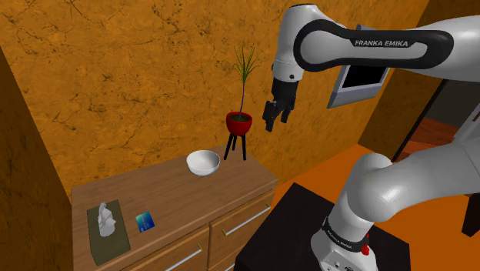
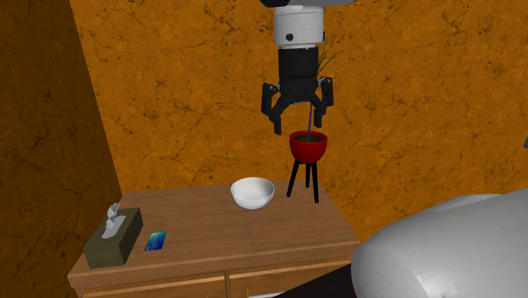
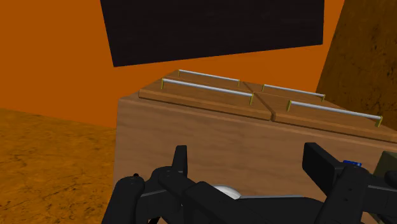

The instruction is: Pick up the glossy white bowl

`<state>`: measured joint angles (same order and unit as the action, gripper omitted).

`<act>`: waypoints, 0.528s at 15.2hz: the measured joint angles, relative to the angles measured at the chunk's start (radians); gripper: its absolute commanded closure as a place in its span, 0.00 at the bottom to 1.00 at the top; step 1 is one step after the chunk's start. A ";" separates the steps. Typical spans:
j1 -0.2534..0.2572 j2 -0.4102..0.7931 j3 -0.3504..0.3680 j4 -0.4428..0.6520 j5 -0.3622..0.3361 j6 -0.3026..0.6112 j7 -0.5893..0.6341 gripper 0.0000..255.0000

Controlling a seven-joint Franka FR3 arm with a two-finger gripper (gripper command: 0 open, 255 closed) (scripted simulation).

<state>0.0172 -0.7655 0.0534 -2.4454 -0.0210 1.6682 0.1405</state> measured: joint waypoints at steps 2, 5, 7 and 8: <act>-0.001 0.011 -0.001 -0.007 -0.002 0.018 -0.002 0.00; -0.001 0.096 0.006 -0.007 -0.006 0.109 0.001 0.00; 0.000 0.148 0.013 -0.026 -0.008 0.183 0.007 0.00; 0.000 0.182 0.015 -0.021 -0.010 0.216 0.008 0.00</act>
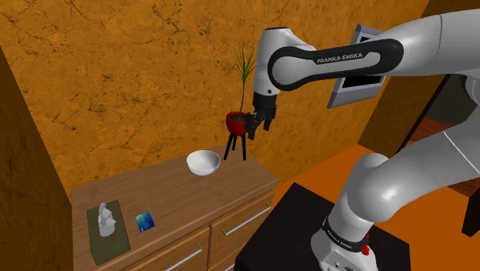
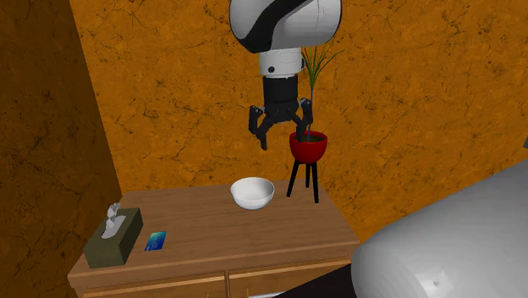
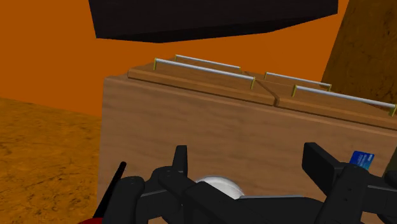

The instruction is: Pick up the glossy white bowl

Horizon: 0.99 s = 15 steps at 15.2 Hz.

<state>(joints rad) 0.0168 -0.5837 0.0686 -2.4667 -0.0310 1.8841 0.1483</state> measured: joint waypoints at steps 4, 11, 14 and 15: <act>-0.005 0.139 0.008 0.020 -0.014 0.129 0.006 0.00; -0.012 0.405 0.029 0.101 -0.054 0.330 0.035 0.00; -0.010 0.518 0.039 0.165 -0.077 0.386 0.058 0.00; -0.014 0.565 0.036 0.194 -0.088 0.406 0.057 0.00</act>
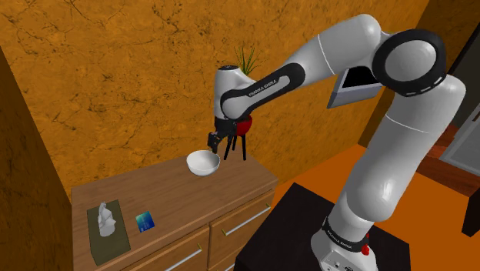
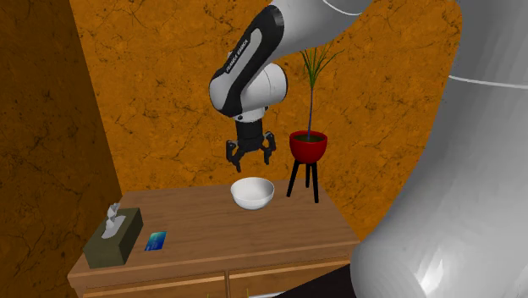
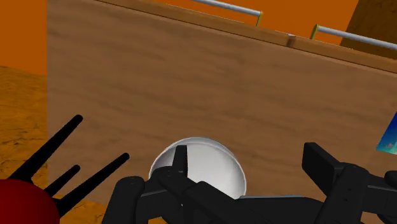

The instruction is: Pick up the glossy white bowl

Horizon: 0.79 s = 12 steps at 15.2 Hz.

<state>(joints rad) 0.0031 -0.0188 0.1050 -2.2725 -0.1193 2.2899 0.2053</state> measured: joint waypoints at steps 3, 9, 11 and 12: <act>0.000 0.110 -0.002 0.054 -0.029 0.062 0.014 0.00; 0.015 0.346 -0.011 0.239 -0.084 0.124 0.042 0.00; 0.024 0.424 -0.016 0.306 -0.099 0.138 0.050 0.00; 0.028 0.467 -0.019 0.345 -0.106 0.145 0.053 0.00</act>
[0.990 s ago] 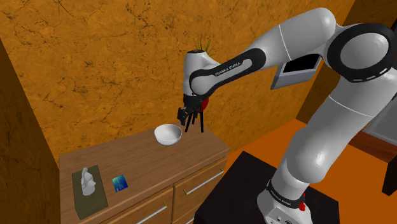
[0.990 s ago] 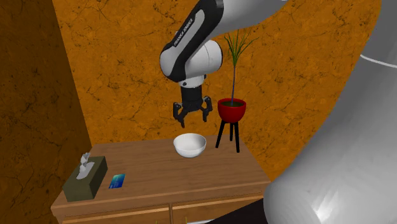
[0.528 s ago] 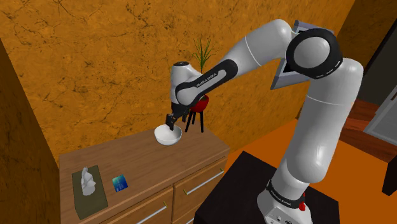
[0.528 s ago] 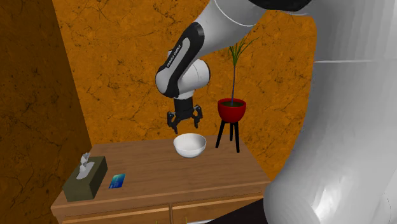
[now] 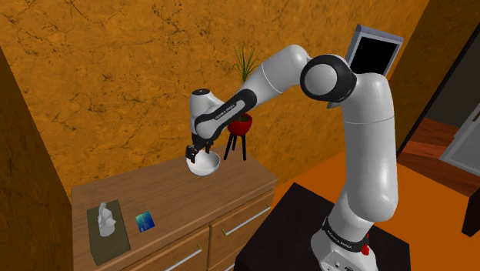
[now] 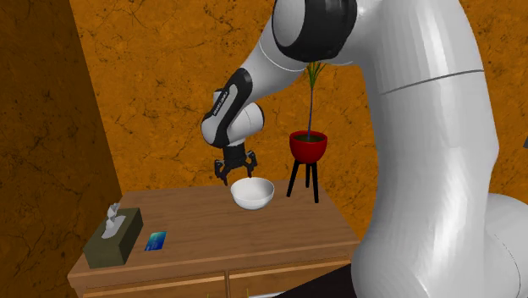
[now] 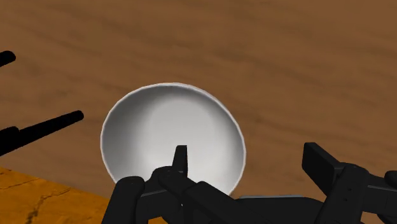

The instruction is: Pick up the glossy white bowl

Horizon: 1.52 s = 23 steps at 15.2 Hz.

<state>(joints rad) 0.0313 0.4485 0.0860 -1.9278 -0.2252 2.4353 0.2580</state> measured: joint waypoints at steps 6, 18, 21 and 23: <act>0.023 0.196 -0.012 0.210 -0.021 -0.005 0.005 0.00; 0.030 0.267 -0.023 0.224 -0.035 0.054 0.019 1.00; 0.030 0.267 -0.023 0.224 -0.035 0.054 0.019 1.00; 0.030 0.269 -0.023 0.227 -0.034 0.053 0.019 1.00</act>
<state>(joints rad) 0.0617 0.7176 0.0630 -1.7003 -0.2595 2.4879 0.2768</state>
